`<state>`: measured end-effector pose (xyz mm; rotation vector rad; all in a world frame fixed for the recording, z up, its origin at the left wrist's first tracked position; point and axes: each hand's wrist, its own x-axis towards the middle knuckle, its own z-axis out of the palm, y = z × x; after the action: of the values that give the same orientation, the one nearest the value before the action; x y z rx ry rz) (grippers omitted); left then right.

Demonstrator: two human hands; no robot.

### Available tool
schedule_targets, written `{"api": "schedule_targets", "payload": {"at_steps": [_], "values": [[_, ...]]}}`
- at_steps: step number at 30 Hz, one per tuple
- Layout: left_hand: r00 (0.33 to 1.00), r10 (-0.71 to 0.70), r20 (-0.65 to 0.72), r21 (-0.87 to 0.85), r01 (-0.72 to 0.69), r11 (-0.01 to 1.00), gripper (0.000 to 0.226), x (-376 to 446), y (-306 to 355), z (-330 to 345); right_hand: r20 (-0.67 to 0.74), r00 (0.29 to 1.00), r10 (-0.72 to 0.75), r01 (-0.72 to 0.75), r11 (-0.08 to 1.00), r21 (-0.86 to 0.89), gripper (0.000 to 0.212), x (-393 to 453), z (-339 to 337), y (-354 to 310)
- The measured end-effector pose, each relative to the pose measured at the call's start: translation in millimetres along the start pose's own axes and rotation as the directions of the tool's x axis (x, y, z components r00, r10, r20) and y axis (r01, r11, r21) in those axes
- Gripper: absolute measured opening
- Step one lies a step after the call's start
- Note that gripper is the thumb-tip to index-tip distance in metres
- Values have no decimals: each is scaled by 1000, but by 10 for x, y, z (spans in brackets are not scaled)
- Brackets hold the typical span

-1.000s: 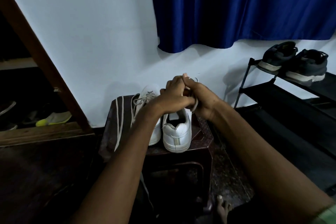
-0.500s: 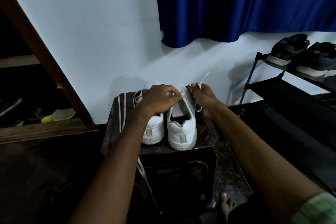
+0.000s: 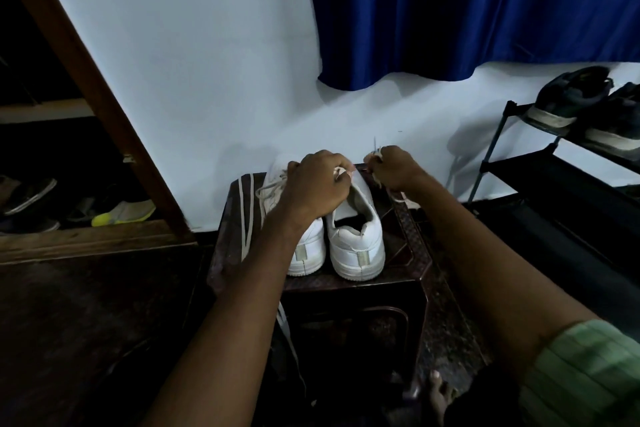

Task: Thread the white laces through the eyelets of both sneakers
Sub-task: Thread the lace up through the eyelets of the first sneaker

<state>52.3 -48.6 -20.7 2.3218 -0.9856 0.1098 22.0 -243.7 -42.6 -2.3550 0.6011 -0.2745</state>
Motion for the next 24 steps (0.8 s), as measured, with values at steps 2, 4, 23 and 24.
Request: {"api": "schedule_targets", "payload": {"at_steps": [2, 4, 23, 24], "values": [[1000, 7, -1, -111, -7, 994, 21, 2, 30, 2, 101, 995, 5, 15, 982, -191, 24, 55, 4, -8], [1000, -8, -2, -157, 8, 988, 23, 18, 41, 5, 99, 995, 13, 12, 968, -250, 22, 80, 8, -12], [992, -18, -123, -313, -22, 949, 28, -47, -64, -326, 34, 997, -72, 79, 952, -297, 27, -289, 46, -59], [990, -25, -137, -335, -22, 942, 29, -64, -101, -374, -9, 996, -86, 80, 955, -287, 30, -291, 16, -95]]}}
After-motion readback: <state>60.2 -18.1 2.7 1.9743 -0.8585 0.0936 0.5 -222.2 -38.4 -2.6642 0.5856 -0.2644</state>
